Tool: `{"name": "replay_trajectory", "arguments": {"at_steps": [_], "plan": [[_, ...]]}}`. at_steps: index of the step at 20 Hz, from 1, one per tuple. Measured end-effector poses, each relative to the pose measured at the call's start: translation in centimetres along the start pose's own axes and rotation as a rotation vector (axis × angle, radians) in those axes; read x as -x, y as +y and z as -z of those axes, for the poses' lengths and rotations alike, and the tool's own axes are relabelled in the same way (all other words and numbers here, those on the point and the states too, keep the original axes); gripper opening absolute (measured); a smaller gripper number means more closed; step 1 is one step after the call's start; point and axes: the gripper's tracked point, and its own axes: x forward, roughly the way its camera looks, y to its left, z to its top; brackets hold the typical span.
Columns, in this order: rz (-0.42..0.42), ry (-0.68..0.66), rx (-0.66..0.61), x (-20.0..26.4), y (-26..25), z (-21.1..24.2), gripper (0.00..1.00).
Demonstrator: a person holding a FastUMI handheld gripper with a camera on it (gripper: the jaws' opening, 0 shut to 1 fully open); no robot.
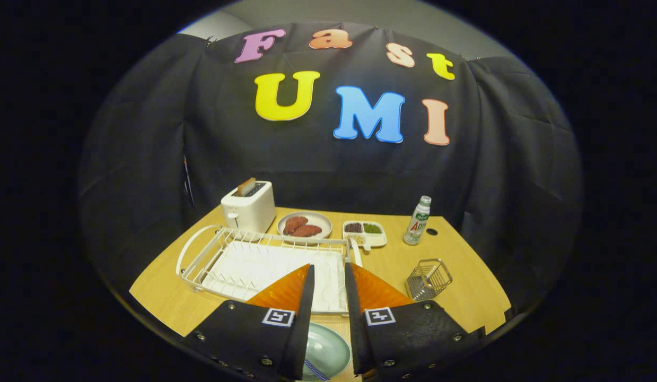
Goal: Take the plate from the dish rack, then take the spoon from the basket and place it into the plate.
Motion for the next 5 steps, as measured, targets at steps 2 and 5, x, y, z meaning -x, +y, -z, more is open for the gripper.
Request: {"name": "replay_trajectory", "arguments": {"at_steps": [2,5], "plan": [[0.023,-0.077,-0.01,0.6,-1.0,-3.7,0.34],[0.057,-0.179,-0.022,2.0,-2.6,-8.4,0.34]]}}
